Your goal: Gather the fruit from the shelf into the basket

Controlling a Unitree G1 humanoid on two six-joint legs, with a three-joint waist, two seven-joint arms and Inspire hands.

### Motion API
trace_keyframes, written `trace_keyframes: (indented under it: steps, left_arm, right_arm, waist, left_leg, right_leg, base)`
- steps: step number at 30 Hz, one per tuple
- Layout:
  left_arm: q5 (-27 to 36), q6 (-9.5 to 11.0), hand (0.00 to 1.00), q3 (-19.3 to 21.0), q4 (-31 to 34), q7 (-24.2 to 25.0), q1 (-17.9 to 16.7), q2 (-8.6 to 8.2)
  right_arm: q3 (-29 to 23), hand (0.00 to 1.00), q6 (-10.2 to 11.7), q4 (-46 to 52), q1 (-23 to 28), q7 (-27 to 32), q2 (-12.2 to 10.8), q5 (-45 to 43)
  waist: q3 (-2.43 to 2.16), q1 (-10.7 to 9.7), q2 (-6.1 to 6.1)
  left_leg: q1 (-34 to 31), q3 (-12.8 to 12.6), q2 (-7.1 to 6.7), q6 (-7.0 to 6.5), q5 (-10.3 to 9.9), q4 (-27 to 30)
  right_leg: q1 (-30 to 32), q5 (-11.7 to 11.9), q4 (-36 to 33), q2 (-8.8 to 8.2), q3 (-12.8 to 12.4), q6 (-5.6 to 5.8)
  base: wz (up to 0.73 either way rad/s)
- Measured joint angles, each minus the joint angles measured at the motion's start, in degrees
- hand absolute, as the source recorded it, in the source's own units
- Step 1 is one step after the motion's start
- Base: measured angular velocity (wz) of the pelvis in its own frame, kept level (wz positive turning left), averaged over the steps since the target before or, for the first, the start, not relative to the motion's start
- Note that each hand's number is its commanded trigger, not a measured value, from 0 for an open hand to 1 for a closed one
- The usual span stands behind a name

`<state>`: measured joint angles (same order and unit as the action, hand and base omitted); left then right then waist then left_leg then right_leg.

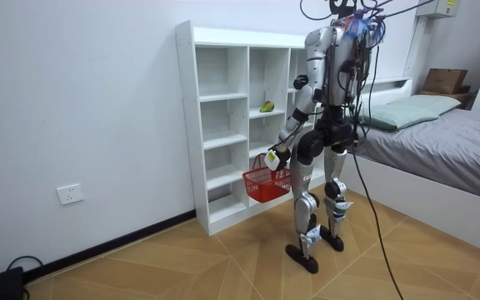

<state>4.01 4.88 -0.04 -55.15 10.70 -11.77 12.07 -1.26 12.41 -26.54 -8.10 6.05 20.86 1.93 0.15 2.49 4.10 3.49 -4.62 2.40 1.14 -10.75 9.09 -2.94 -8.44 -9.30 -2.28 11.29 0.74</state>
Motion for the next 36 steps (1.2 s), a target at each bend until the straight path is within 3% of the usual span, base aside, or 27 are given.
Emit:
trace_keyframes:
  steps: [2,3,5,6,19,36]
  left_arm:
    - [0.0,0.0,1.0,0.0,0.0,0.1,0.2,0.0]
    - [0.0,0.0,1.0,0.0,0.0,0.1,0.3,0.0]
    - [0.0,0.0,1.0,-0.1,0.0,0.1,0.5,0.0]
    - [0.0,0.0,1.0,-0.1,0.0,0.1,0.5,0.0]
    - [0.0,0.0,1.0,-0.1,0.0,0.1,0.6,0.01]
    - [0.0,0.0,1.0,-0.2,-0.1,0.0,0.9,0.03]
  right_arm:
    - [0.0,0.4,0.0,0.0,-0.2,-0.1,0.0,0.0]
    - [0.0,0.55,0.0,0.0,-0.2,-0.1,0.0,-0.1]
    - [-0.1,0.97,0.1,0.0,-0.2,-0.1,0.0,-0.4]
    - [-0.2,1.0,0.0,0.0,-0.3,-0.1,0.0,-0.6]
    - [-1.9,1.0,0.0,0.0,-2.4,0.0,1.5,-2.8]
    - [2.3,1.0,0.7,0.5,-2.9,-1.1,1.1,-2.7]
  waist:
    - [0.21,0.2,0.04]
    - [0.21,0.2,0.05]
    - [0.19,0.4,0.09]
    - [0.18,0.5,0.1]
    - [0.1,1.0,0.18]
    - [0.15,1.1,0.3]
  left_leg:
    - [-0.1,0.0,0.01,0.0,0.0,0.1]
    - [-0.1,0.0,0.01,0.0,0.0,0.1]
    - [-0.3,-0.1,0.01,0.0,0.0,0.2]
    - [-0.4,-0.1,0.0,0.0,0.0,0.2]
    - [-0.9,0.0,0.01,-0.01,0.0,0.4]
    - [-0.9,0.1,0.03,-0.01,0.0,0.3]
  right_leg:
    - [0.2,0.0,-0.2,-0.02,-0.1,0.0]
    - [0.2,0.0,-0.2,-0.02,-0.1,0.0]
    - [0.5,0.0,-0.3,-0.02,-0.1,0.0]
    - [0.6,0.0,-0.3,-0.04,-0.1,0.0]
    - [1.0,0.0,-0.4,-0.06,0.1,-0.07]
    - [0.9,0.1,-0.4,-0.07,0.4,-0.09]
  base:
    - [0.0]
    - [0.0]
    - [0.0]
    - [0.0]
    - [0.0]
    - [0.0]
